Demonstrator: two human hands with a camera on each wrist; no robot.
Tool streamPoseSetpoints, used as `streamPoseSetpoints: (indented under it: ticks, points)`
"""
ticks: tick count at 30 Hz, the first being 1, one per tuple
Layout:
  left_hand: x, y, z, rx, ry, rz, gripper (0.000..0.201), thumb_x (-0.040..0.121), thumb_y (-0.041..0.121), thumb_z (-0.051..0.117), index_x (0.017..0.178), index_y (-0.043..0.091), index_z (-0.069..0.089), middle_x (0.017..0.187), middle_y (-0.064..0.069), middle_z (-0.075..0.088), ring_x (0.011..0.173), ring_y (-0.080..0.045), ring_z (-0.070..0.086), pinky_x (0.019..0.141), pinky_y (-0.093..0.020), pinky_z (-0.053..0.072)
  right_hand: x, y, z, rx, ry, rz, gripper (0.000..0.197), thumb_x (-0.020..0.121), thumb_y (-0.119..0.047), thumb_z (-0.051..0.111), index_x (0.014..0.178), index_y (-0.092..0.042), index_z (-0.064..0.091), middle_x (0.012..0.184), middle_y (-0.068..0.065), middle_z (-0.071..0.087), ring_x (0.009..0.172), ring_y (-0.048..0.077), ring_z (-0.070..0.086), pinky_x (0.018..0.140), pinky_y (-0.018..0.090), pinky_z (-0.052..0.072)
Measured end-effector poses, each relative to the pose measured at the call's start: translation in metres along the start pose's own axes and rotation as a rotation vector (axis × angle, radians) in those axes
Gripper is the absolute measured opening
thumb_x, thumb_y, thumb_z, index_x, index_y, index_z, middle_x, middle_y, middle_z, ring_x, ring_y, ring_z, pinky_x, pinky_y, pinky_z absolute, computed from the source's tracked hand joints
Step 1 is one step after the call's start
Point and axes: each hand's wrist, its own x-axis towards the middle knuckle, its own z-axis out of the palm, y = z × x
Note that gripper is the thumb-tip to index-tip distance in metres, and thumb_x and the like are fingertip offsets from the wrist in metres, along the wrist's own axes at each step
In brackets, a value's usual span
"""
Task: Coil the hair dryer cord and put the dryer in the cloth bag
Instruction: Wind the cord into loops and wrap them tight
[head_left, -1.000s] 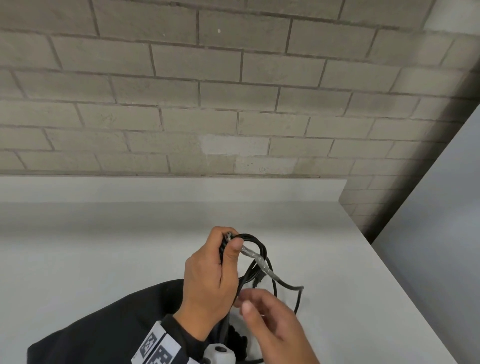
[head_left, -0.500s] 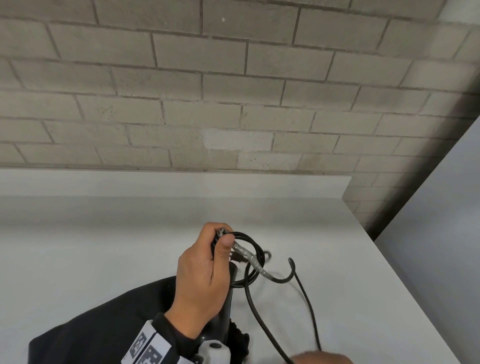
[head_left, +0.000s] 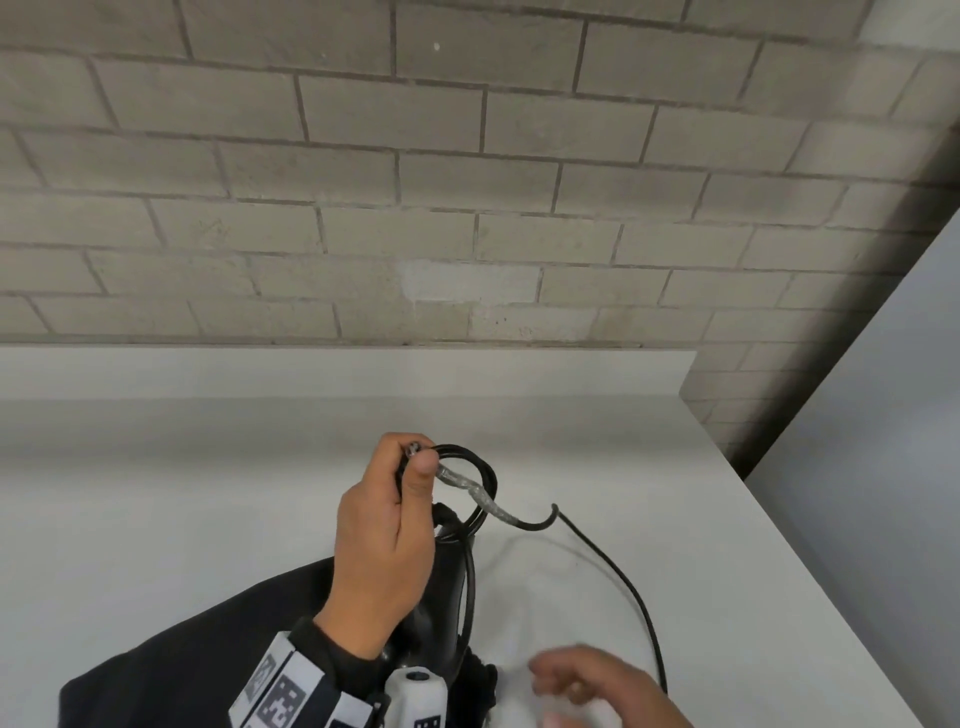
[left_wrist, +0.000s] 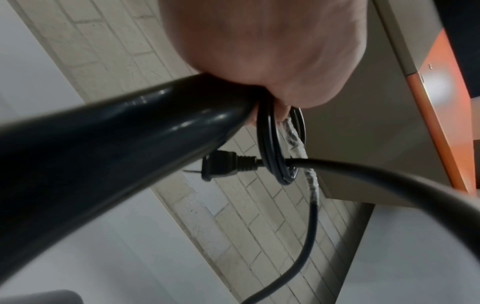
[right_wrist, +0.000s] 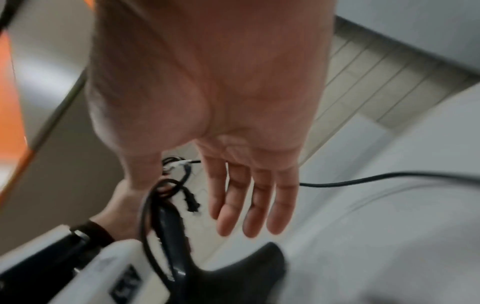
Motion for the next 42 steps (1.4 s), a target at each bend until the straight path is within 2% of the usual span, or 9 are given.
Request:
streamPoseSetpoints:
  ticks: [6, 10, 19, 23, 26, 30, 35, 38, 42]
  points:
    - [-0.005, 0.005, 0.007, 0.041, -0.056, 0.026, 0.044, 0.095, 0.069, 0.026, 0.094, 0.033, 0.051, 0.066, -0.005, 0.052, 0.048, -0.021, 0.046, 0.047, -0.040, 0.039, 0.036, -0.057, 0.028, 0.366, 0.053, -0.092, 0.031, 0.083, -0.050, 0.055, 0.096, -0.027, 0.070, 0.084, -0.001, 0.076, 0.083, 0.014, 0.068, 0.083, 0.032, 0.053]
    - [-0.005, 0.005, 0.005, 0.030, -0.045, 0.019, 0.044, 0.095, 0.069, 0.026, 0.093, 0.033, 0.051, 0.062, 0.013, 0.054, 0.050, -0.009, 0.050, 0.047, -0.023, 0.040, 0.031, -0.064, 0.021, 0.411, 0.054, -0.167, 0.019, 0.086, -0.038, 0.056, 0.084, -0.023, 0.067, 0.058, 0.003, 0.061, 0.061, 0.023, 0.057, 0.074, 0.046, 0.052]
    - [-0.005, 0.003, 0.002, 0.018, -0.032, 0.004, 0.042, 0.093, 0.073, 0.026, 0.096, 0.038, 0.049, 0.059, 0.004, 0.045, 0.048, -0.018, 0.038, 0.046, -0.032, 0.033, -0.016, -0.023, -0.043, 0.100, 0.257, -0.032, 0.057, 0.075, -0.072, 0.052, 0.067, -0.018, 0.069, 0.046, 0.003, 0.045, 0.046, 0.013, 0.042, 0.050, 0.018, 0.034]
    - [-0.007, 0.004, 0.004, 0.014, -0.044, 0.010, 0.047, 0.094, 0.072, 0.025, 0.095, 0.033, 0.051, 0.059, 0.004, 0.044, 0.049, -0.018, 0.039, 0.046, -0.033, 0.033, -0.012, 0.027, -0.046, -0.205, 0.284, 0.099, 0.037, 0.092, -0.035, 0.060, 0.056, -0.029, 0.063, 0.047, -0.006, 0.052, 0.045, 0.003, 0.042, 0.051, 0.017, 0.034]
    - [-0.008, 0.005, 0.005, 0.012, -0.046, 0.011, 0.046, 0.094, 0.072, 0.026, 0.094, 0.033, 0.051, 0.059, 0.006, 0.045, 0.049, -0.016, 0.040, 0.047, -0.033, 0.034, -0.001, 0.057, -0.036, -0.371, 0.303, 0.169, 0.030, 0.089, -0.024, 0.066, 0.081, -0.050, 0.052, 0.062, -0.006, 0.062, 0.056, 0.003, 0.052, 0.058, 0.011, 0.039]
    - [-0.011, 0.007, 0.005, 0.006, -0.074, 0.010, 0.043, 0.094, 0.072, 0.026, 0.093, 0.036, 0.051, 0.057, 0.009, 0.044, 0.048, -0.013, 0.039, 0.047, -0.032, 0.035, 0.014, 0.062, -0.023, -0.474, 0.459, -0.031, 0.041, 0.083, -0.029, 0.072, 0.110, -0.050, 0.051, 0.110, -0.015, 0.052, 0.103, 0.018, 0.058, 0.083, 0.022, 0.040]
    - [-0.015, 0.010, 0.006, -0.012, -0.081, 0.010, 0.046, 0.094, 0.070, 0.027, 0.095, 0.031, 0.051, 0.057, 0.014, 0.049, 0.046, -0.007, 0.043, 0.047, -0.018, 0.032, 0.032, 0.004, -0.009, -0.399, 0.417, -0.362, 0.055, 0.088, -0.052, 0.054, 0.137, -0.042, 0.033, 0.140, -0.028, 0.036, 0.134, -0.005, 0.031, 0.107, 0.007, 0.023]
    - [-0.017, 0.011, 0.007, -0.008, -0.068, 0.013, 0.050, 0.094, 0.071, 0.026, 0.095, 0.027, 0.052, 0.060, 0.019, 0.053, 0.046, -0.004, 0.047, 0.048, -0.011, 0.032, 0.036, -0.019, 0.000, -0.396, 0.270, -0.390, 0.036, 0.091, -0.055, 0.047, 0.123, -0.056, 0.031, 0.117, -0.028, 0.051, 0.120, -0.001, 0.046, 0.096, 0.001, 0.031]
    - [-0.016, 0.008, 0.007, 0.088, -0.037, 0.028, 0.044, 0.095, 0.071, 0.021, 0.095, 0.036, 0.048, 0.062, 0.019, 0.053, 0.045, -0.004, 0.043, 0.048, -0.015, 0.027, 0.032, -0.046, 0.001, -0.467, 0.423, -0.580, 0.015, 0.098, -0.044, 0.044, 0.107, -0.035, 0.051, 0.084, -0.023, 0.042, 0.076, -0.002, 0.045, 0.067, 0.009, 0.037]
